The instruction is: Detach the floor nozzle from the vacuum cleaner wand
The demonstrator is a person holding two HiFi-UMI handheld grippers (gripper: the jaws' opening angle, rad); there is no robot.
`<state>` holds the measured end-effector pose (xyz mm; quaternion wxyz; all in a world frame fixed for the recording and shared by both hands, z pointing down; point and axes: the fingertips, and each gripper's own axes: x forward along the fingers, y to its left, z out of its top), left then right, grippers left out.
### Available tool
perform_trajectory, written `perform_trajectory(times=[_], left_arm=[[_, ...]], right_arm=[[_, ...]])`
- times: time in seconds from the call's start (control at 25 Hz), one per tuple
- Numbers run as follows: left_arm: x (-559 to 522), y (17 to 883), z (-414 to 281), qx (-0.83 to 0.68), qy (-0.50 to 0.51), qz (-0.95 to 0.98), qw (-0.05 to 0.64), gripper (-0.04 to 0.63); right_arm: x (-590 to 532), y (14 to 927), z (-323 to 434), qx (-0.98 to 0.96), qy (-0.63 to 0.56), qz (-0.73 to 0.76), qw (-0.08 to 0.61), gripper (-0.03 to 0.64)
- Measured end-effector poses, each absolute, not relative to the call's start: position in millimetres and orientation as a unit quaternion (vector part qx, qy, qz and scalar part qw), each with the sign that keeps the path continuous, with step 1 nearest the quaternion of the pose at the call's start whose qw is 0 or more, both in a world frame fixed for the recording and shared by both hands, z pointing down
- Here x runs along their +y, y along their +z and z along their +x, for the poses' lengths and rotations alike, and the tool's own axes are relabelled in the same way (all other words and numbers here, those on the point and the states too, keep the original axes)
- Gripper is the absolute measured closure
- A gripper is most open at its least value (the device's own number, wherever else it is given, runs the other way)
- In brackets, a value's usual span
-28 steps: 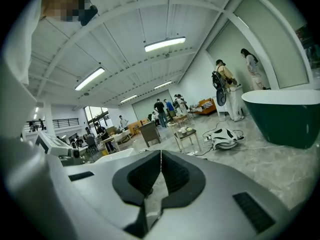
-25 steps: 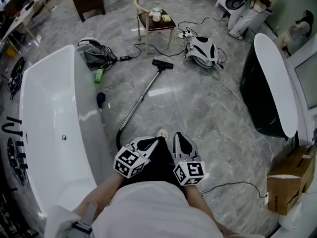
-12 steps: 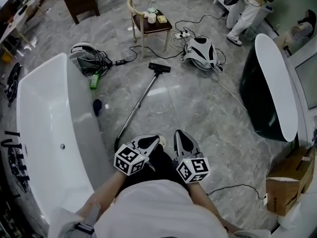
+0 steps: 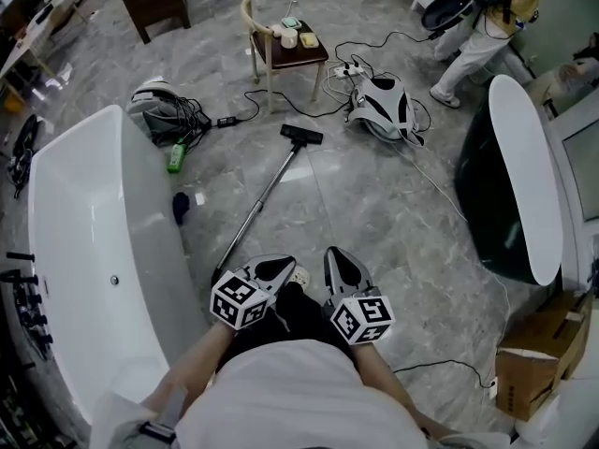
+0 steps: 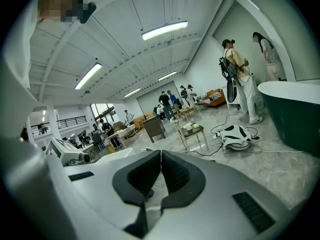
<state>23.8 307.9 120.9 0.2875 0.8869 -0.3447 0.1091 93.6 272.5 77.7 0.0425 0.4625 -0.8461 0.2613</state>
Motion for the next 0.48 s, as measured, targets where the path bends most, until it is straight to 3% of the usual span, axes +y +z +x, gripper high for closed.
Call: perform_trajectory(times=[0.48], left_arm=[[255,117,38,-0.383,0.081,0.886,0.248,0.586]], right_arm=[[217,92,114,-0.835,0.336,0.435,-0.006,0.6]])
